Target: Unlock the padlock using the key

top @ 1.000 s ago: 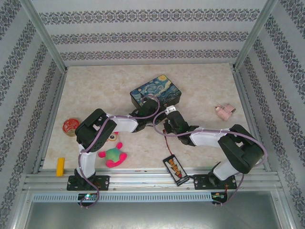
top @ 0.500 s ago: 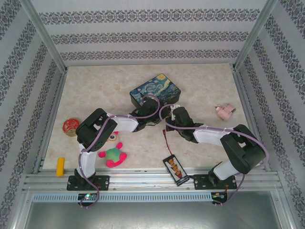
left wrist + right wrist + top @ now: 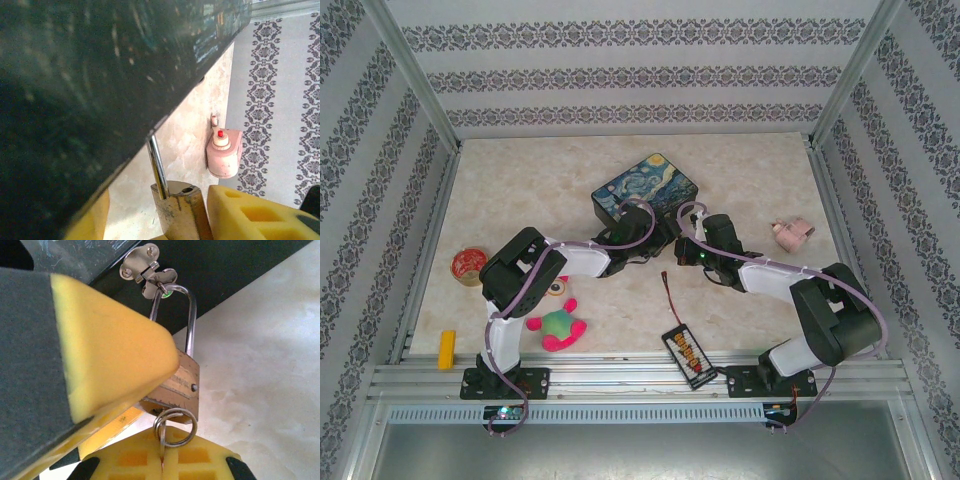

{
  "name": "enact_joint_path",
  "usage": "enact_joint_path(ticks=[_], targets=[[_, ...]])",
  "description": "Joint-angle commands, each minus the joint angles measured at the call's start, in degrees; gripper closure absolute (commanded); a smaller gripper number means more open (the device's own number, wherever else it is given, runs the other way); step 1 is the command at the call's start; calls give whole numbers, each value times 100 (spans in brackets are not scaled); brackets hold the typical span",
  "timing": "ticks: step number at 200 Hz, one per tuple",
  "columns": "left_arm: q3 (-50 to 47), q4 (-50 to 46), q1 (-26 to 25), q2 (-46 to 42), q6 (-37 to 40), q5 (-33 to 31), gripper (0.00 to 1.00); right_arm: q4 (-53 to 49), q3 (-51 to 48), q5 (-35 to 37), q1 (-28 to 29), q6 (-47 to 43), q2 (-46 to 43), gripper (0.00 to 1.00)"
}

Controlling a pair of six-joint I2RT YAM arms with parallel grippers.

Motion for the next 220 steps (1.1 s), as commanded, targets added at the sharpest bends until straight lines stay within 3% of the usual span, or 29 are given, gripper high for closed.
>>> enact_joint_path(ticks=[1, 31, 74, 163, 220], targets=[[-185, -296, 12, -53, 57, -195, 45, 381, 122, -65, -45, 104, 50, 100], [-170, -303, 36, -92, 164, -480, 38, 379, 149, -68, -45, 117, 76, 100], [-2, -187, 38, -18, 281, -805, 37, 385, 158, -79, -45, 122, 95, 100], [554, -353, 39, 301, 431, -793, 53, 475, 146, -156, -45, 140, 214, 100], [345, -315, 39, 220, 376, -789, 50, 539, 175, -165, -63, 260, 419, 100]])
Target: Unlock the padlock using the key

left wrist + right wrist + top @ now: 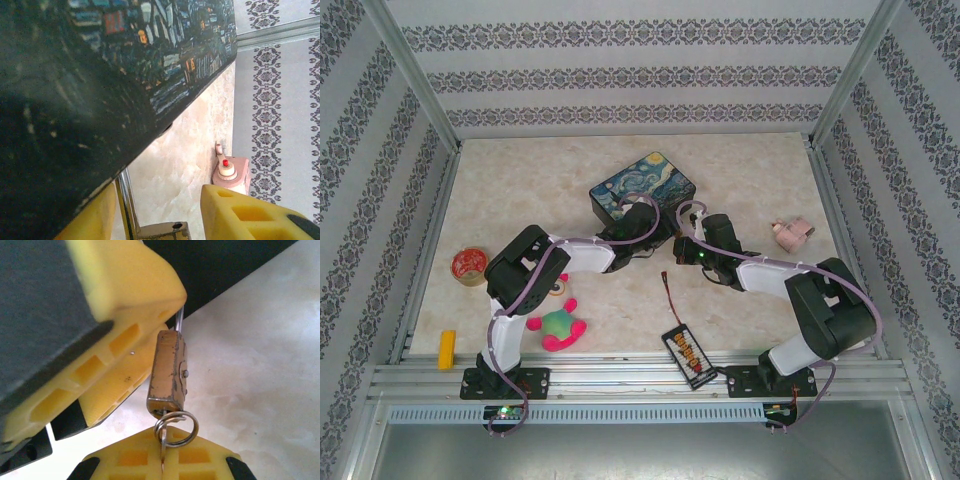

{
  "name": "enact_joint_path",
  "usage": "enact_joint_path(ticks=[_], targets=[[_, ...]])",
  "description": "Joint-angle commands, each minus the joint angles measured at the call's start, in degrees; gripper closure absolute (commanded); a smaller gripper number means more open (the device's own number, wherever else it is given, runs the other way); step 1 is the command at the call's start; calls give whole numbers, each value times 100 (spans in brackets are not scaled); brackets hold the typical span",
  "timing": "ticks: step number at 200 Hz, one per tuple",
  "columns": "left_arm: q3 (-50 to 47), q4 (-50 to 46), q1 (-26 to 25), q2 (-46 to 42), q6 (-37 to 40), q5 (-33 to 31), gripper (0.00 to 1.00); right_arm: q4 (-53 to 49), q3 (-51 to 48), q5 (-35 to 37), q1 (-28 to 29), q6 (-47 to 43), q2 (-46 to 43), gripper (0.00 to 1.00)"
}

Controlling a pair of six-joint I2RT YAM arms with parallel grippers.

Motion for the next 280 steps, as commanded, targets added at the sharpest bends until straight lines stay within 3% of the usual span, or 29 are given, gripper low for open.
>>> enact_joint_path(ticks=[1, 66, 137, 172, 280], targets=[[-96, -141, 36, 15, 47, -125, 49, 262, 168, -78, -39, 128, 160, 100], [-254, -179, 32, -102, 73, -180, 34, 437, 89, -135, -100, 327, 428, 100], [-215, -227, 36, -151, 147, -191, 33, 524, 255, -337, -212, 495, 704, 100], [-208, -432, 36, -313, 366, -251, 0, 596, 317, -446, -261, 612, 851, 100], [-431, -1004, -40, -1121, 1096, -437, 1, 629, 204, -448, -329, 853, 878, 99]])
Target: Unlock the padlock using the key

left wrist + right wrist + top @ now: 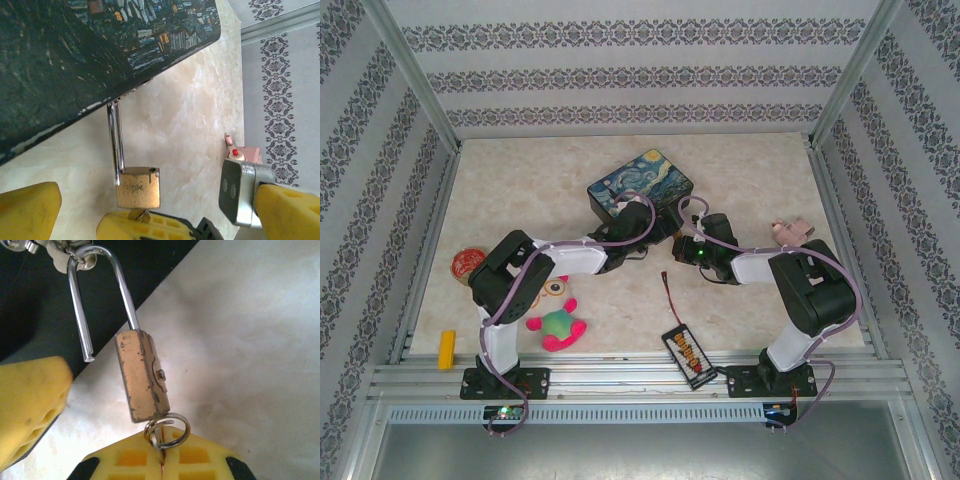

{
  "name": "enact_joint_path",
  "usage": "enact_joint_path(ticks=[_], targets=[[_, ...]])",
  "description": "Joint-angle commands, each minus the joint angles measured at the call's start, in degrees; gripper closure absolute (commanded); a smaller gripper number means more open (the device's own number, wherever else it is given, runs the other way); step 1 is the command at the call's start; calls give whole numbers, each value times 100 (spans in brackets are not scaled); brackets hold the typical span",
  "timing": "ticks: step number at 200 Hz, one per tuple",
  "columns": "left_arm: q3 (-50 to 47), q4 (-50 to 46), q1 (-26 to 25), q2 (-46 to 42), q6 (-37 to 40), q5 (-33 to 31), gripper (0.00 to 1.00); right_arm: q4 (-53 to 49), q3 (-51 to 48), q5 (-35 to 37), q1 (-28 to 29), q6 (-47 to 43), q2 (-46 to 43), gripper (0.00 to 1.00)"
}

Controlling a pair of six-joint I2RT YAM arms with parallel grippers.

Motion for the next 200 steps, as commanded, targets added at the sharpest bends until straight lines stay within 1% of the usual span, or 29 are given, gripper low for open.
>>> enact_joint_path(ticks=[1, 37, 59, 86, 130, 160, 176, 200], targets=[[-110, -384, -33, -420, 418, -282, 1, 212, 53, -45, -73, 119, 56, 99], [-227, -473, -85, -776, 810, -295, 1, 248, 66, -53, -76, 184, 99, 98], [-279, -524, -137, -990, 1109, -323, 1, 257, 84, -53, -82, 221, 159, 95], [-389, -599, -160, -1256, 1421, -515, 1, 249, 79, -23, -91, 285, 215, 89], [-611, -901, -157, -1843, 1920, -1204, 1, 198, 9, -30, -174, 487, 207, 80], [-737, -1250, -118, -2269, 2231, -1793, 1, 152, -43, -62, -255, 599, 139, 79], [-858, -1371, -63, -2507, 2306, -2060, 1, 114, -87, -57, -259, 584, 0, 78], [-1057, -1492, 47, -2861, 2453, -2335, 1, -109, -157, 50, -266, 446, -374, 72]])
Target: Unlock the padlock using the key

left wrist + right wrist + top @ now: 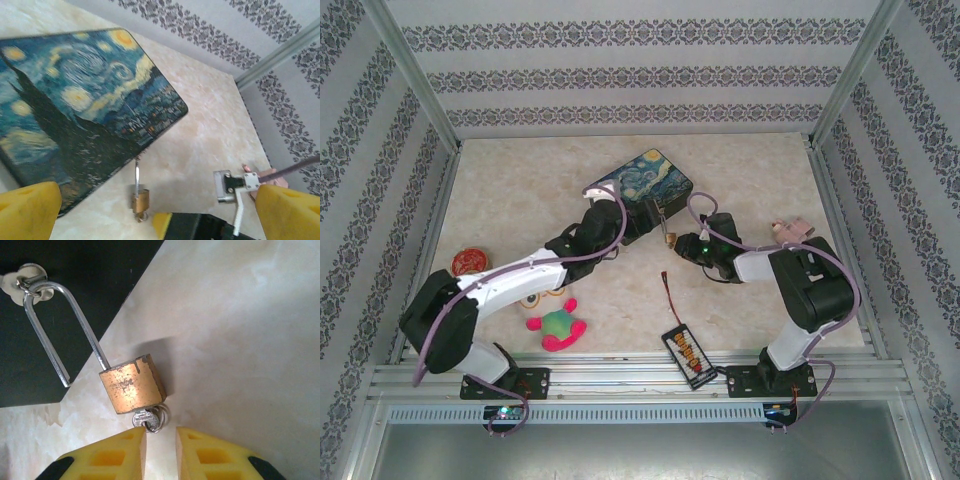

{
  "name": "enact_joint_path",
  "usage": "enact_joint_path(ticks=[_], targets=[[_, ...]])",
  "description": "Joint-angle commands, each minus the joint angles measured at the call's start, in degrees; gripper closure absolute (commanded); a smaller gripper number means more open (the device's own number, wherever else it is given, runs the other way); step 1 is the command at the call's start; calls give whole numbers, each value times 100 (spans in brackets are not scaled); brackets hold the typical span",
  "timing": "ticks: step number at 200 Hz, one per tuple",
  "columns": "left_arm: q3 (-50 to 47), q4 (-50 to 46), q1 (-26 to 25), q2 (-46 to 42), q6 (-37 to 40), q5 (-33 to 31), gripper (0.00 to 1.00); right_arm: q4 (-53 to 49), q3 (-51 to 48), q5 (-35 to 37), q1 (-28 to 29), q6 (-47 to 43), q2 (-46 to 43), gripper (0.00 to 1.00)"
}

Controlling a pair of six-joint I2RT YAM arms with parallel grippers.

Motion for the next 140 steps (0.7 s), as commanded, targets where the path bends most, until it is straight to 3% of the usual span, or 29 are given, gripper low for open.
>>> enact_joint_path(ticks=[1, 68, 140], targets=[[-201, -380, 125, -349, 364, -575, 1, -191, -110, 75, -35, -81, -446, 72], [-338, -913, 592, -892, 788, -685, 1, -1921, 430, 885, 220, -1274, -1324, 54], [-634, -867, 1125, -1097, 684, -192, 1, -2963, 1507, 1167, 514, -2085, -547, 42]])
